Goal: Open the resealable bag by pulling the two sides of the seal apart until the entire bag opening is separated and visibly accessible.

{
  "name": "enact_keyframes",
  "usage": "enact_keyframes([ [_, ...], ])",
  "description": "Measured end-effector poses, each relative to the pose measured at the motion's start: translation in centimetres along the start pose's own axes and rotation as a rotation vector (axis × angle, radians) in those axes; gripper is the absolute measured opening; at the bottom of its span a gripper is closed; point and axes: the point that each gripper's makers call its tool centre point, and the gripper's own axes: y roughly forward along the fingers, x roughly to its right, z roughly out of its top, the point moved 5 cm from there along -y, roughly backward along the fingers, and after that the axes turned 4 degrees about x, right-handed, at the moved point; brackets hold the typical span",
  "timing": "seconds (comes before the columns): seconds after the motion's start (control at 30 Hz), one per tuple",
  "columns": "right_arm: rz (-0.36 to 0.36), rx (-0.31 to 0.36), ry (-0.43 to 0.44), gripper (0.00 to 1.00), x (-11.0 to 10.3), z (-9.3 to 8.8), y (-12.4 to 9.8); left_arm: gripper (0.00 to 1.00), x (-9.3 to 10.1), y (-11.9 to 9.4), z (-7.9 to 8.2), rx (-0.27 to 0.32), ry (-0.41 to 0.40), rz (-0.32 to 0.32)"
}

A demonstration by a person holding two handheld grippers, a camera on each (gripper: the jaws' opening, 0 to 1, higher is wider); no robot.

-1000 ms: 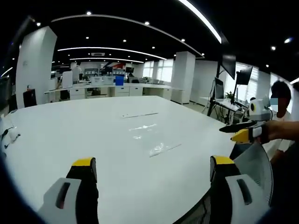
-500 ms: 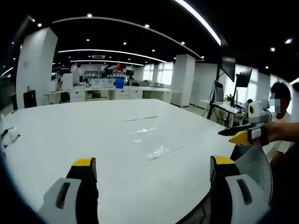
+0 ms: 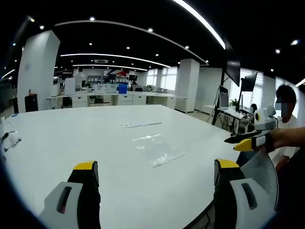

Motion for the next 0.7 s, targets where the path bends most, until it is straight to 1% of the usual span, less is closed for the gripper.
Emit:
enact_keyframes([
  [0.1,0.003,-0.004,-0.003,0.90,-0.04,-0.05,0.02,0.99,0.06,-0.06,-0.22,-0.005,-0.006,0.000],
  [0.23,-0.013,0.022,0.014,0.88,0.07,0.22,-0.10,0.99,0.30,-0.17,-0.32,-0.004,-0.003,-0.002],
  [0.4,-0.016,0.011,0.009,0.88,0.14,0.09,-0.28,0.99,0.29,-0.13,-0.46,-0.013,0.005,-0.003],
  [0.47,-0.020,0.013,0.015,0.87,0.19,0.05,-0.37,0.99,0.05,-0.08,-0.64,-0.026,0.015,0.002],
  [0.7,-0.021,0.006,0.020,0.87,0.30,-0.13,-0.59,0.99,0.02,-0.01,-0.34,-0.018,0.011,0.002],
])
